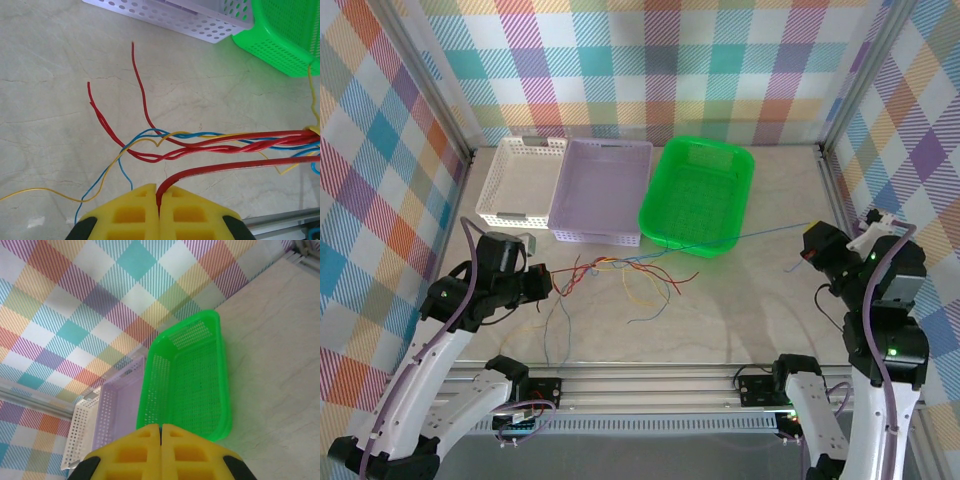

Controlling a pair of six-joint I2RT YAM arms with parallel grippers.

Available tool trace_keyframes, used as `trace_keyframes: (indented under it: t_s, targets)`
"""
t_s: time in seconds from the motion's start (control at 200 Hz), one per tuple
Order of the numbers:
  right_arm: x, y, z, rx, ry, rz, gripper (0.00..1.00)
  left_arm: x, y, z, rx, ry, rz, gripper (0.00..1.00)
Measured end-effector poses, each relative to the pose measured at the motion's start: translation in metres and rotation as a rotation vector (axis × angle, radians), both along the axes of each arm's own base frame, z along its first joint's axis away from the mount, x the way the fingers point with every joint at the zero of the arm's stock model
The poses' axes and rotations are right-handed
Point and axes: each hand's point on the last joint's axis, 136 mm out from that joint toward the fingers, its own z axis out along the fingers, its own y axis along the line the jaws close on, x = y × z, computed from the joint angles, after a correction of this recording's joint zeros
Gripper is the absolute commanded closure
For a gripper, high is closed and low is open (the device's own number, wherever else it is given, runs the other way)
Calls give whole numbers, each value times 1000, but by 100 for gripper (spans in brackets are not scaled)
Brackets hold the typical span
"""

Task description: Untangle the cables

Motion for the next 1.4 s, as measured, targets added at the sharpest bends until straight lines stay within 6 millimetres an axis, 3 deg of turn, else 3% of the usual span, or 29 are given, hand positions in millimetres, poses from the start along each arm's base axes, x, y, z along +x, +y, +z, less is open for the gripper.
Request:
trace_keyframes:
  t_s: [0.18, 0.325, 0.415, 0.505, 0.605, 0.655, 0.715, 0.78, 0.905, 1.01, 1.14, 1.31, 1.4]
  targets:
    - [-3, 2, 11, -24, -14, 14, 100, 2, -4, 0, -14, 6, -14, 100]
    - [10, 0, 1, -37, 37, 13, 100, 8, -17, 8, -79, -20, -43, 100]
    - [22, 12, -6, -17, 78, 88, 100, 14, -29, 14, -138, -33, -68, 100]
    - [41, 35, -17, 44, 116, 229, 82, 24, -45, 20, -205, -40, -94, 100]
    - [58, 60, -39, 131, 160, 376, 50, 35, -66, 21, -235, -27, -133, 100]
    - [61, 69, -52, 163, 183, 434, 42, 40, -79, 24, -247, -23, -162, 100]
    - [58, 78, -59, 192, 190, 493, 36, 44, -95, 30, -262, -25, -199, 100]
    - [51, 89, -53, 188, 152, 559, 31, 48, -113, 41, -275, -35, -238, 100]
    - [24, 125, -27, 134, 16, 749, 29, 52, -152, 74, -311, -89, -328, 100]
    - [-2, 161, -27, 82, -39, 927, 29, 53, -181, 99, -345, -128, -386, 100]
    - [-17, 196, -67, -3, 2, 1059, 29, 51, -205, 119, -371, -150, -436, 100]
    - [-14, 214, -139, -141, 138, 1078, 29, 52, -213, 127, -380, -156, -443, 100]
    - [-15, 219, -162, -218, 172, 1073, 29, 50, -215, 128, -389, -151, -441, 100]
